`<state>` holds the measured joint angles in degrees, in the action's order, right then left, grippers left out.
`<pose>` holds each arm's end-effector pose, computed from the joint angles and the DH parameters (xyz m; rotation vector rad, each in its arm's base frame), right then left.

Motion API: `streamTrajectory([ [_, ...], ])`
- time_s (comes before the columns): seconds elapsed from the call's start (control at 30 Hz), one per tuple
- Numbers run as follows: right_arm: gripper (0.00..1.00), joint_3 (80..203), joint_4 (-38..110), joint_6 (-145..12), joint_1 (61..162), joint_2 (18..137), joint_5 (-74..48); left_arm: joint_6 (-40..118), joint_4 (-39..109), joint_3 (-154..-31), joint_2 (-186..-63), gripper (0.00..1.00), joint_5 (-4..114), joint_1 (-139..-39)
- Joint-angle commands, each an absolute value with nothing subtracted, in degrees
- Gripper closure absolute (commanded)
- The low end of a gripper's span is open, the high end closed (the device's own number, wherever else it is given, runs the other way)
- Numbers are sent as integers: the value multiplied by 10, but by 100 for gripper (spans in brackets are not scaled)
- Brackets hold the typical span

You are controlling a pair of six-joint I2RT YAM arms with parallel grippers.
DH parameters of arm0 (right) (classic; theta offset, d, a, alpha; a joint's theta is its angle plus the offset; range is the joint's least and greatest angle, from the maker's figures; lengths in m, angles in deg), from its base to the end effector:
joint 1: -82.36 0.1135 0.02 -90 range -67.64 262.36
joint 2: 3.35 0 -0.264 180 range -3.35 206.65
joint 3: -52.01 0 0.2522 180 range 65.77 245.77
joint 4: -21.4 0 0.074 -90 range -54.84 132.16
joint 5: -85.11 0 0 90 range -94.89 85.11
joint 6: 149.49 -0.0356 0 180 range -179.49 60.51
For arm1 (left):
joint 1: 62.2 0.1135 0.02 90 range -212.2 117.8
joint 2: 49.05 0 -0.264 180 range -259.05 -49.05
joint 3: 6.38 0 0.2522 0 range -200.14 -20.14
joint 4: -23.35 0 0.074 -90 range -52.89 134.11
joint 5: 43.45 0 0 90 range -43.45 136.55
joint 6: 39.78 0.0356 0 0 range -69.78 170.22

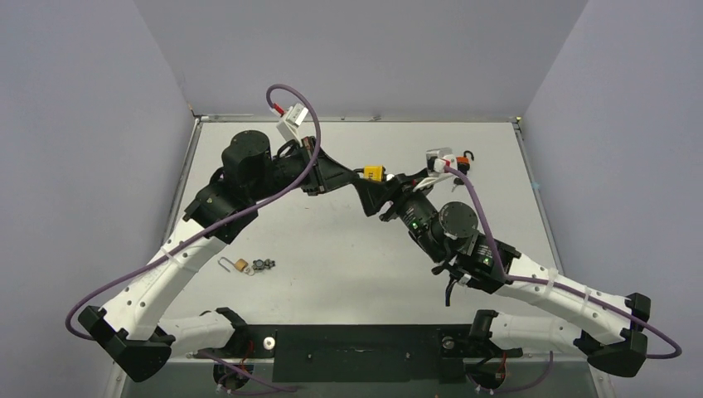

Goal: Lock with the key
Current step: Lock the lock.

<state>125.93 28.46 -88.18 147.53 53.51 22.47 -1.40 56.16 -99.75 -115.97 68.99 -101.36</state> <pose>0.1076 0.1935 0.4269 -0.0539 1.4947 1.0118 0.1841 -0.1675 0.4569 0.1282 1.9132 -1.4656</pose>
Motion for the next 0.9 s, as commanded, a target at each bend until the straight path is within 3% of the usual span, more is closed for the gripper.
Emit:
streamTrajectory([
  [0.0,41,1231,400,-888,1448,518,23,39,487,-993,-1125,100,695,-986],
  [0.13,26,1221,400,-894,1378,476,-53,68,503,-980,-1110,100,712,-971],
  [0.37,19,1206,376,-914,1228,426,-279,133,533,-986,-1097,100,782,-947],
  [0.53,24,1184,244,-996,1142,446,-476,159,532,-1012,-1093,100,842,-944],
  [0.87,42,1214,235,-977,1166,474,-501,119,495,-1031,-1091,100,896,-944],
])
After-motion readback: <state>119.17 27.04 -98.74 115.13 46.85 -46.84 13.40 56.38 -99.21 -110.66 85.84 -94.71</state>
